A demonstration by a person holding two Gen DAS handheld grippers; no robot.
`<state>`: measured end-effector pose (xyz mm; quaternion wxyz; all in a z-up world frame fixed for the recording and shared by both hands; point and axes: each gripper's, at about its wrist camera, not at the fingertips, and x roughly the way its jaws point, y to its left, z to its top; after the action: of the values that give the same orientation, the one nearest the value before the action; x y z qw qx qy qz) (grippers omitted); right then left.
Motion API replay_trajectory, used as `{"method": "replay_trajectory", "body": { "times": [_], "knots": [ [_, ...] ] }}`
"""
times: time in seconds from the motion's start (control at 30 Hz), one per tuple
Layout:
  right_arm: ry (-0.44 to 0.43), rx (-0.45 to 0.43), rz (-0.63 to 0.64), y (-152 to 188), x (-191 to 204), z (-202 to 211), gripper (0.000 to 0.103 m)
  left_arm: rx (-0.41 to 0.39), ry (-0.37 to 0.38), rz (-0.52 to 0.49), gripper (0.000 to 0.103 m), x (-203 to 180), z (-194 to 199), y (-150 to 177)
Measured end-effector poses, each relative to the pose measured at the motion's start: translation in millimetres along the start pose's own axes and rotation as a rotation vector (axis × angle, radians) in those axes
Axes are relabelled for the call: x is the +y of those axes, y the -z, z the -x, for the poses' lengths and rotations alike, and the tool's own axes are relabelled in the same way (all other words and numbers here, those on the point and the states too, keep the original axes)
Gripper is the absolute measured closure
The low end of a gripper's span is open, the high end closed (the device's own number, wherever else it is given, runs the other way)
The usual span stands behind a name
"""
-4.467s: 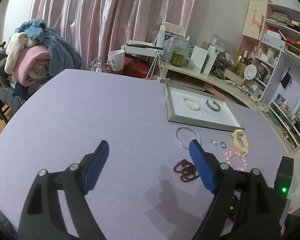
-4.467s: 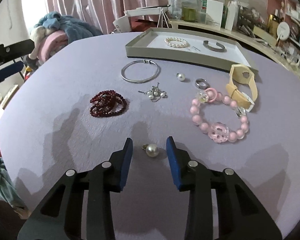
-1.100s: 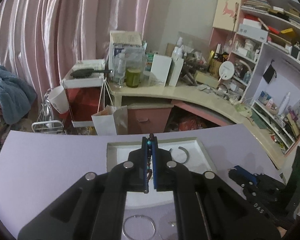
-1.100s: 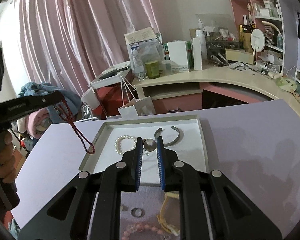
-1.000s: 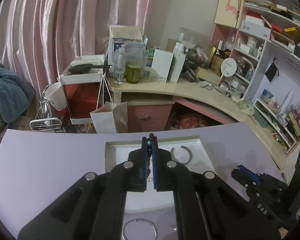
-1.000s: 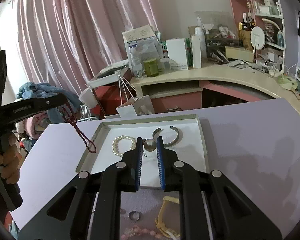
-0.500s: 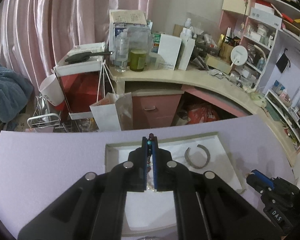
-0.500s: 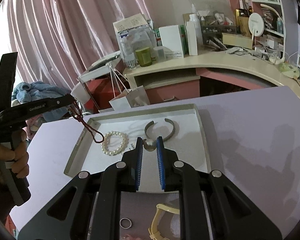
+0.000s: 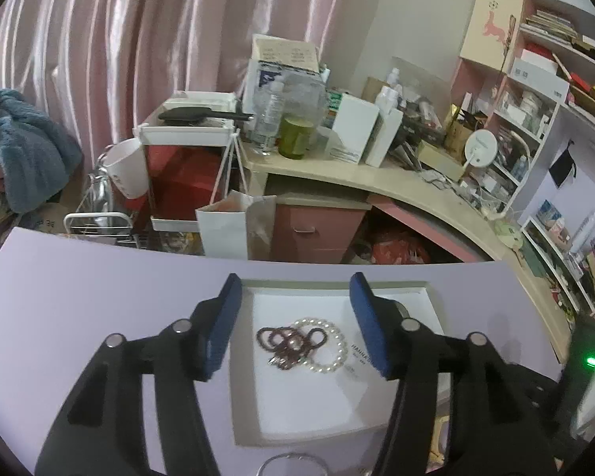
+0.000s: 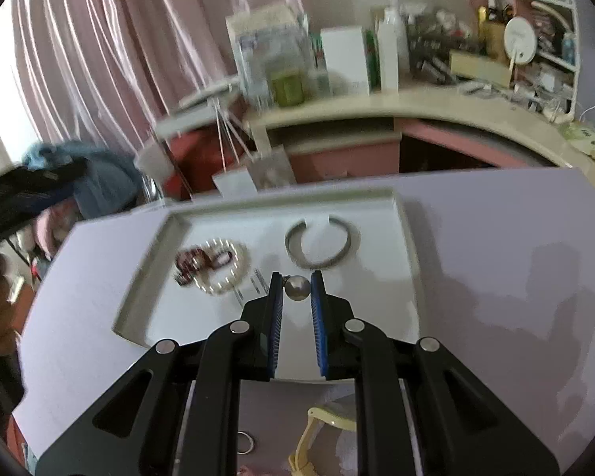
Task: Organize jewelry
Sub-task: 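Carry the red bracelet and pearl earring into the tray and release both, then move the right gripper to the pink beaded bracelet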
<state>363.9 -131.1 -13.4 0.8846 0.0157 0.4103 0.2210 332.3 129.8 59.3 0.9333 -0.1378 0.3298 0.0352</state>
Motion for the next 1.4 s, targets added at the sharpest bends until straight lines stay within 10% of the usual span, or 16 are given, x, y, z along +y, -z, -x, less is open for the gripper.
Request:
{"method": "replay_trajectory", "body": {
  "times": [0.23,0.37,1.4],
  "knots": [
    [0.020,0.085,-0.012,-10,0,-36,0.087,-0.011,-0.035,0.015,0.038,13,17,15],
    [0.028,0.011,-0.036,-12,-5,-13,0.055,-0.021,-0.048,0.040,0.035,24,28,25],
    [0.044,-0.002,-0.009,119,-12,84,0.064,-0.024,-0.151,0.121,0.025,42,145,141]
  ]
}}
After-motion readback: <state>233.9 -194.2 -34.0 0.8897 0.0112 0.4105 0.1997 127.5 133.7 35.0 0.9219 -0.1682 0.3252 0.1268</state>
